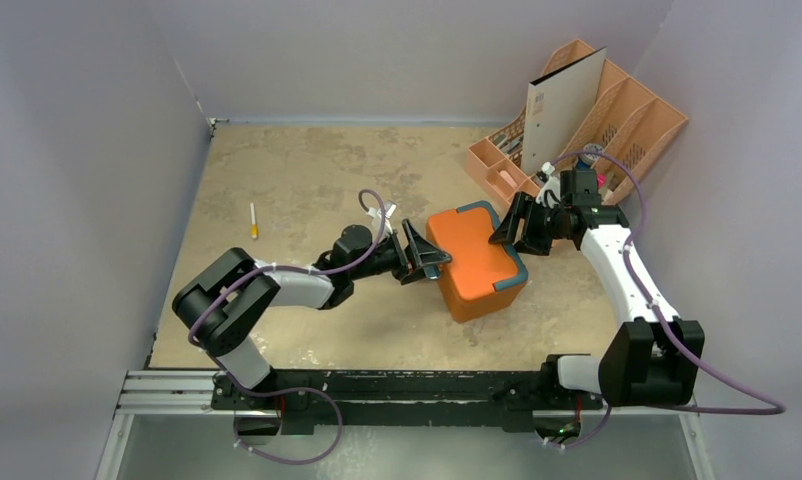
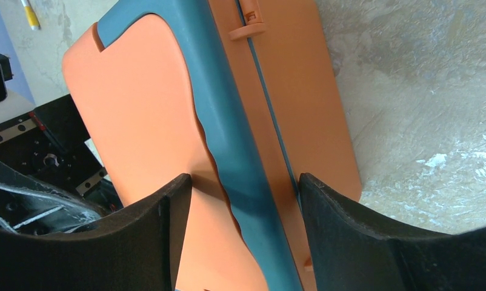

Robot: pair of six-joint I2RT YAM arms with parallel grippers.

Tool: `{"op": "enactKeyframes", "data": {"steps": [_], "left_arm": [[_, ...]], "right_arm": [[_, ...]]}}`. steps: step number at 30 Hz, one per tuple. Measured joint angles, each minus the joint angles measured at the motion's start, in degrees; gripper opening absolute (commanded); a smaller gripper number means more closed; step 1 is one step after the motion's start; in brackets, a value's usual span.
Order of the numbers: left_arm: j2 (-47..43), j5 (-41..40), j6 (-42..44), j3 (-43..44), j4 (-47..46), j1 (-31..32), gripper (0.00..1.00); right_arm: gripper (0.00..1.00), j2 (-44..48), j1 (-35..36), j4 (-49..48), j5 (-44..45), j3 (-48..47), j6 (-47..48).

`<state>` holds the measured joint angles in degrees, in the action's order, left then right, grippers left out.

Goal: Organize the medicine kit
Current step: Close the medicine box at the center of the board.

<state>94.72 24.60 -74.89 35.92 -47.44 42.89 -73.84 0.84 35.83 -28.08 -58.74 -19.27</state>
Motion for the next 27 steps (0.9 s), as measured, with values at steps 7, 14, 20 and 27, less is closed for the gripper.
{"op": "enactKeyframes", "data": {"steps": [7, 14, 20, 27], "left_arm": [[0.0, -1.7, -1.6, -0.2, -3.5, 0.0, 0.89], [0.0, -3.0, -2.6, -0.2, -3.9, 0.7, 0.89], [1.4, -3.6, -3.8, -0.2, -5.2, 1.6, 0.88], [2.9, -3.8, -5.1, -0.4, -6.1, 2.3, 0.84]], "right_arm": [[0.67, 0.1, 0.0, -0.3, -0.1, 0.2, -0.1], [0.67, 0.7, 0.0, -1.2, -0.1, 0.9, -0.4], [0.67, 0.8, 0.0, -1.6, -0.1, 1.1, -0.5], [0.67, 0.9, -0.1, -1.9, 0.0, 1.1, -0.6]]}}
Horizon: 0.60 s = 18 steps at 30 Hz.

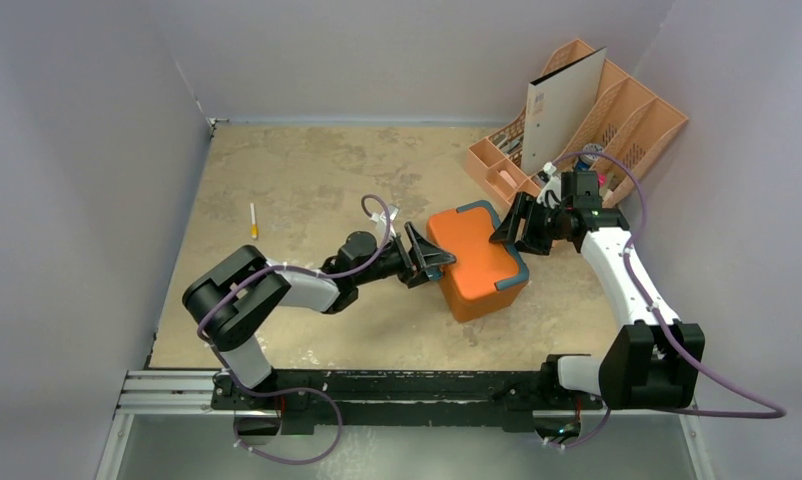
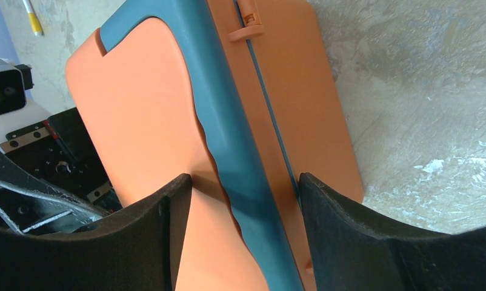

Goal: Organize the medicine kit
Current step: Close the medicine box at the center of the board.

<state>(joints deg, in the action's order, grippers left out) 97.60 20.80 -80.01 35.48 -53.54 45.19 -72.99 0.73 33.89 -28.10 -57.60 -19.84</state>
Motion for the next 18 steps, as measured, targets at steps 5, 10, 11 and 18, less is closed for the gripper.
{"op": "enactKeyframes", "data": {"steps": [5, 10, 11, 18], "left_arm": [[-1.3, -1.3, 0.0, -1.1, -0.3, 0.3, 0.83], [-5.8, -2.7, 0.5, -1.3, 3.7, 0.4, 0.82], [-6.4, -2.9, 0.7, -1.3, 4.6, 0.4, 0.82], [-10.8, -4.5, 1.7, -1.3, 11.2, 0.4, 0.82]], "right_arm": [[0.67, 0.0, 0.0, 0.0, -0.2, 0.0, 0.0], [0.67, 0.0, 0.0, -1.0, -1.3, 0.8, -0.5], [0.66, 0.0, 0.0, -1.2, -1.6, 0.9, -0.5], [0.66, 0.0, 0.0, -1.6, -1.9, 1.1, -0.8]]}}
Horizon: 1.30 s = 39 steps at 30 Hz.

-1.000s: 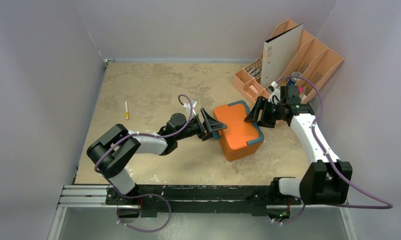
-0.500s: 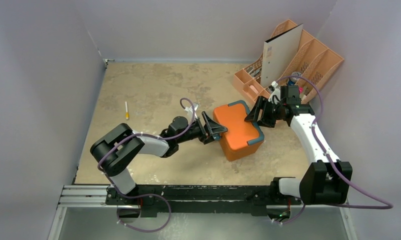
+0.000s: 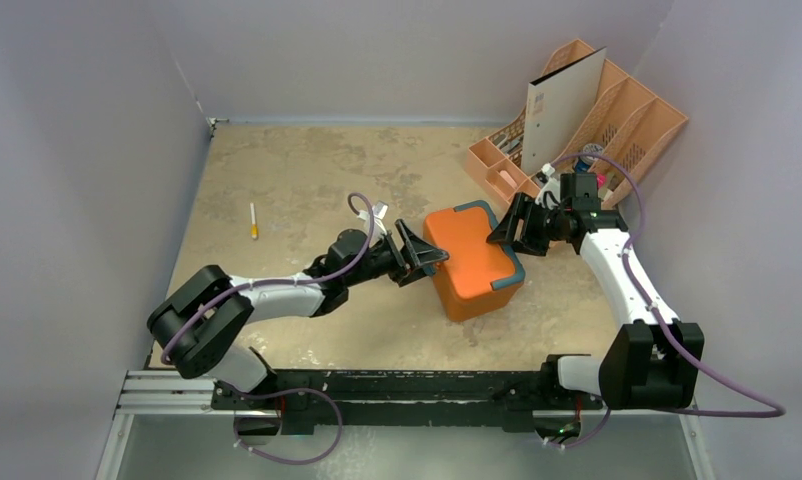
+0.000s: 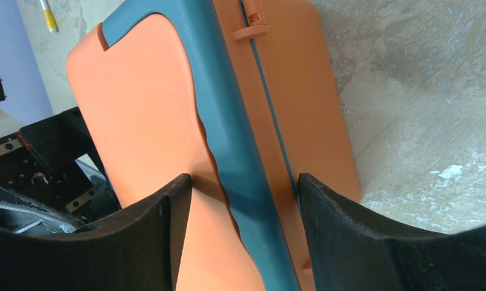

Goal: Organize the medicine kit
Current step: Close the medicine box at the center of the board.

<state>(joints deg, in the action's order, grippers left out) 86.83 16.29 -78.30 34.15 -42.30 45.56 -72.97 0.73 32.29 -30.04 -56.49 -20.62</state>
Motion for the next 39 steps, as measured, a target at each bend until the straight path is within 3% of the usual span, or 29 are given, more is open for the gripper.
{"op": "enactKeyframes", "data": {"steps": [11, 25, 31, 39], "left_arm": [[-3.3, -1.4, 0.4, 0.0, 5.3, 0.0, 0.81], [-8.3, -3.5, 3.2, 0.0, 11.7, 0.0, 0.74], [-9.8, -4.4, 4.1, 0.0, 13.7, 0.0, 0.65], [-12.4, -6.4, 4.4, 0.0, 18.8, 0.0, 0.45]], "right_arm": [[0.65, 0.0, 0.0, -0.6, -1.0, 0.6, -0.2], [0.64, 0.0, 0.1, -0.6, -1.1, 0.6, -0.3], [0.64, 0.0, 0.1, -0.7, -1.1, 0.7, -0.3], [0.62, 0.0, 0.1, -0.8, -1.1, 0.7, -0.3]]}}
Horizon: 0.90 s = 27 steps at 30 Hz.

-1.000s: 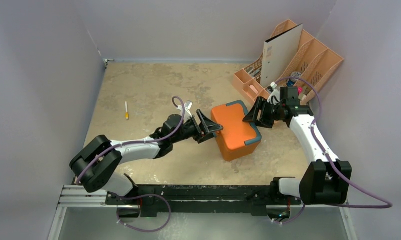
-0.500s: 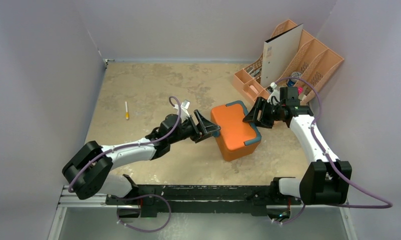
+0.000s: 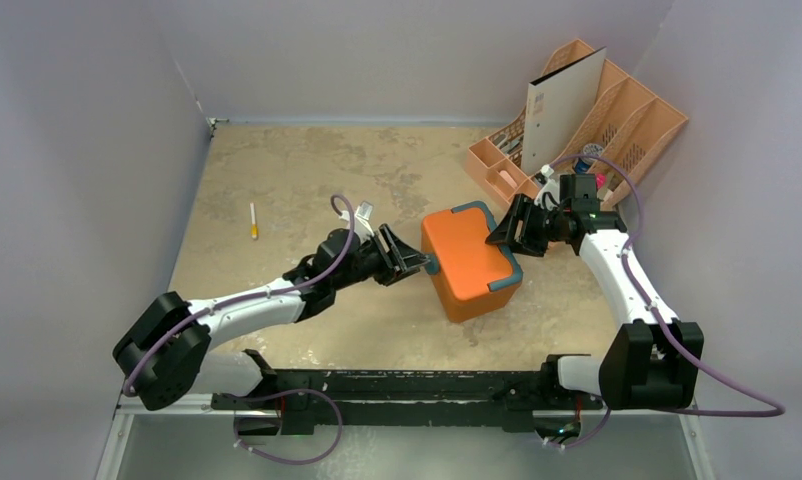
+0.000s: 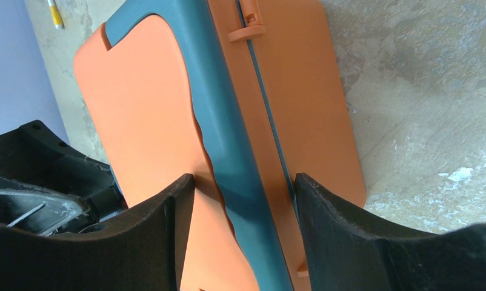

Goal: Organize the medicine kit
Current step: Close the medicine box at the center of the board.

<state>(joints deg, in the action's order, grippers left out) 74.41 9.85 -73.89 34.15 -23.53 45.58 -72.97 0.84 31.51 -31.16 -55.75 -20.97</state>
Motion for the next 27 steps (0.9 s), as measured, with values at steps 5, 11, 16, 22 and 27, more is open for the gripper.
{"op": "enactKeyframes", "data": {"steps": [5, 11, 16, 22, 27], "left_arm": [[-0.1, -0.9, 0.0, 0.0, 2.5, 0.0, 0.38], [2.4, -0.6, 0.2, 0.5, 2.9, 0.0, 0.29], [5.6, 0.4, 0.2, 1.1, 3.0, 0.0, 0.27], [7.6, 2.0, 1.1, 2.8, 3.1, -0.2, 0.26], [8.0, 2.6, 1.6, 3.5, 3.3, -0.2, 0.25]], "right_arm": [[0.61, 0.0, 0.0, -0.1, 0.0, 0.0, 0.0], [0.62, 0.0, 0.0, -0.2, -0.1, 0.1, 0.0], [0.62, 0.2, 0.0, -0.5, -0.3, 0.4, 0.0], [0.61, 0.6, -0.2, -1.3, -0.3, 0.9, 0.1], [0.61, 1.0, -0.2, -2.2, -0.3, 1.4, 0.1]]}}
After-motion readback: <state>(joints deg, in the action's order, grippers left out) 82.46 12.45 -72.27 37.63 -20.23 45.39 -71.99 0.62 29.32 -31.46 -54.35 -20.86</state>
